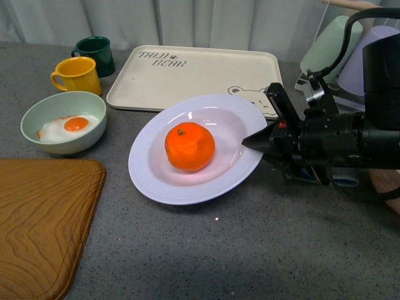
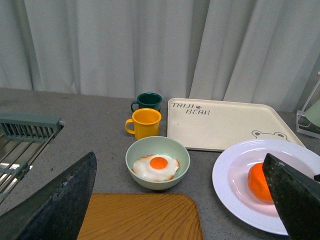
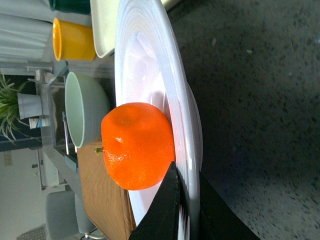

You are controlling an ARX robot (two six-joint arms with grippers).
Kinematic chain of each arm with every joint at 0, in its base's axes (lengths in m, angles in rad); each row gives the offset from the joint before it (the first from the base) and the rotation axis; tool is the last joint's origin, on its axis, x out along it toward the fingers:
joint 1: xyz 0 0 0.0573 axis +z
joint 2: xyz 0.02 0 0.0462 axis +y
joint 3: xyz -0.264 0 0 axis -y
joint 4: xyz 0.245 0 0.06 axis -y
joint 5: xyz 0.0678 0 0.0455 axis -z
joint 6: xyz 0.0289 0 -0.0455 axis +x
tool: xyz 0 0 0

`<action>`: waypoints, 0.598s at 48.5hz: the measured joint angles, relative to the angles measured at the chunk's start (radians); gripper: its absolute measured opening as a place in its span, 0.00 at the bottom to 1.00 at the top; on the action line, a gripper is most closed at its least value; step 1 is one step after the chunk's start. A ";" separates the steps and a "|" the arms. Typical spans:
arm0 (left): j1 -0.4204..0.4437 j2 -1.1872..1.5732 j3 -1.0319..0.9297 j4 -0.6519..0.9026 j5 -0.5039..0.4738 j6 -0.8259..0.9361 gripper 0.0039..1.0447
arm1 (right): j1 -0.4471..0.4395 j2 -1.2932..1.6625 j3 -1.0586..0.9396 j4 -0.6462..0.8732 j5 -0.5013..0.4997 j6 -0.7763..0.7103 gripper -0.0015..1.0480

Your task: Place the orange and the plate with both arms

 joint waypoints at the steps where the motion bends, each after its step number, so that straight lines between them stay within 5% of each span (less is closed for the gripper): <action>1: 0.000 0.000 0.000 0.000 0.000 0.000 0.94 | -0.002 0.000 0.013 0.000 -0.002 0.006 0.02; 29: 0.000 0.000 0.000 0.000 0.000 0.000 0.94 | -0.013 0.185 0.539 -0.171 -0.009 0.098 0.01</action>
